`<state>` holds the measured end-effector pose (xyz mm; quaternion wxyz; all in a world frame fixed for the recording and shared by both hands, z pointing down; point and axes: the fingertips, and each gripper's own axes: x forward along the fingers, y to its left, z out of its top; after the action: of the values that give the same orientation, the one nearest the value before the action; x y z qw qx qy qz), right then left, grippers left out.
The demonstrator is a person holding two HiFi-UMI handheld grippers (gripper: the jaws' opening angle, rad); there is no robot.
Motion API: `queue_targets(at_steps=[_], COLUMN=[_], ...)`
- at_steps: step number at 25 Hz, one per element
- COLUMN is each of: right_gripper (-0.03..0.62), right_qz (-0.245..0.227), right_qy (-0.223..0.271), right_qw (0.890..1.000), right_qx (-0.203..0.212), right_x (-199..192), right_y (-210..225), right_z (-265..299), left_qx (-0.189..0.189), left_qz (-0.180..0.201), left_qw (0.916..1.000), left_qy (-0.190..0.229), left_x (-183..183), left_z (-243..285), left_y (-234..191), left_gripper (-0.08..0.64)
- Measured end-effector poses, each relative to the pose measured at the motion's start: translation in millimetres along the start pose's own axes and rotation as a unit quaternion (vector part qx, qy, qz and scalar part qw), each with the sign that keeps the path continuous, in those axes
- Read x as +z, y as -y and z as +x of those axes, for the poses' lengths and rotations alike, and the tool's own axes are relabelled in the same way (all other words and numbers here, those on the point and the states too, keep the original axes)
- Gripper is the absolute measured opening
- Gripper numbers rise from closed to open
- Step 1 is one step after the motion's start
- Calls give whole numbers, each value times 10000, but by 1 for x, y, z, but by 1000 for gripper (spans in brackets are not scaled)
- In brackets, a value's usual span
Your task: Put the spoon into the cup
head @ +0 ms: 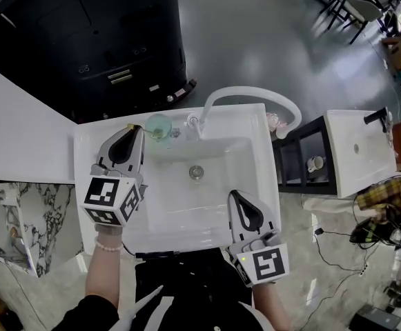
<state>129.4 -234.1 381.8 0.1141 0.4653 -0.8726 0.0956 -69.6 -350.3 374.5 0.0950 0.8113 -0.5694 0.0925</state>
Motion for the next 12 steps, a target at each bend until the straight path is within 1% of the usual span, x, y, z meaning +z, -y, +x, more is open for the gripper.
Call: queue_targets(at_steps=[5,12], right_gripper=[0,0], right_qz=[118,220], right_qy=[-97,-229], right_qw=[9998,9991], right_qx=[-138,-272], right_x=[-7,-12], right_y=[4,12], right_z=[-2,-3], left_qx=[-25,-82], left_qz=[42,-3], left_qw=[9999,9995], left_qy=[-92,-306], left_x=[-10,-30], left_z=[14,35], left_y=[-3,-6], left_gripper=[5,5])
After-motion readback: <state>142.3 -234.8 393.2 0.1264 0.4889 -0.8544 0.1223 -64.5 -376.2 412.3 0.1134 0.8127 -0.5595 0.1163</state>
